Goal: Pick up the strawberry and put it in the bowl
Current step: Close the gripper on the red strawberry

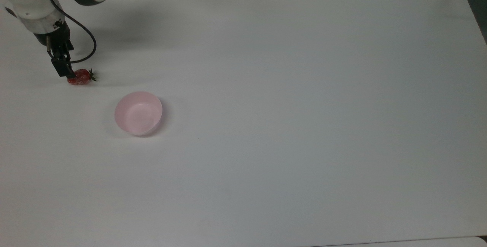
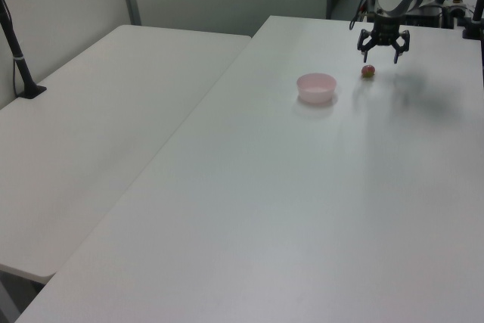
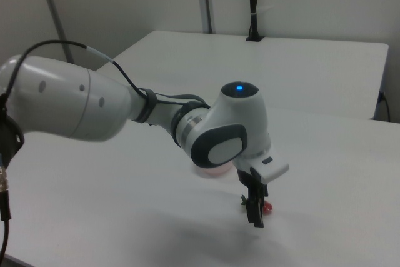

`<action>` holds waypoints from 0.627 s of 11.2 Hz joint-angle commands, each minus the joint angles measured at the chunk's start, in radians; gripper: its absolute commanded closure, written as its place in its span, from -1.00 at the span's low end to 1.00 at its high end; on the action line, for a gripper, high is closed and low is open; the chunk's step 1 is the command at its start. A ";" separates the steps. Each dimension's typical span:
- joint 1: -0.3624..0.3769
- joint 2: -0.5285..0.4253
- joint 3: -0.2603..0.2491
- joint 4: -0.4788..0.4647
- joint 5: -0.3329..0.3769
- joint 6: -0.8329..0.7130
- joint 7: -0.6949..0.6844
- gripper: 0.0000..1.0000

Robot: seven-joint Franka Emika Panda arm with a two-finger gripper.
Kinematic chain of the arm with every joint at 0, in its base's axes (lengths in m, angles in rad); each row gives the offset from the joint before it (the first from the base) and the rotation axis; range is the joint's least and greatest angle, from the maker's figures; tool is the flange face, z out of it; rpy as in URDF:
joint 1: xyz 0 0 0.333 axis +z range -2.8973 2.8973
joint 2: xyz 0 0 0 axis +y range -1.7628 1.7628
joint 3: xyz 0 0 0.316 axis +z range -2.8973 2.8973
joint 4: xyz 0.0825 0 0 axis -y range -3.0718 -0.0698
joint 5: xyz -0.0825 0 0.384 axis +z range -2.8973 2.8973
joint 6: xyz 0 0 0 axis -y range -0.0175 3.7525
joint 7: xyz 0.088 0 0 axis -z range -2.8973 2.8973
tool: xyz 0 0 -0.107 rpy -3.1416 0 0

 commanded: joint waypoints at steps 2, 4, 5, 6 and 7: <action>0.009 0.056 0.003 0.007 0.066 0.097 0.025 -0.90; 0.012 0.063 0.008 0.009 0.068 0.098 0.025 -0.38; 0.014 0.061 0.020 0.009 0.068 0.098 0.023 -0.07; 0.014 0.061 0.029 0.009 0.068 0.098 0.023 -0.04; 0.014 0.058 0.031 0.009 0.066 0.098 0.014 0.16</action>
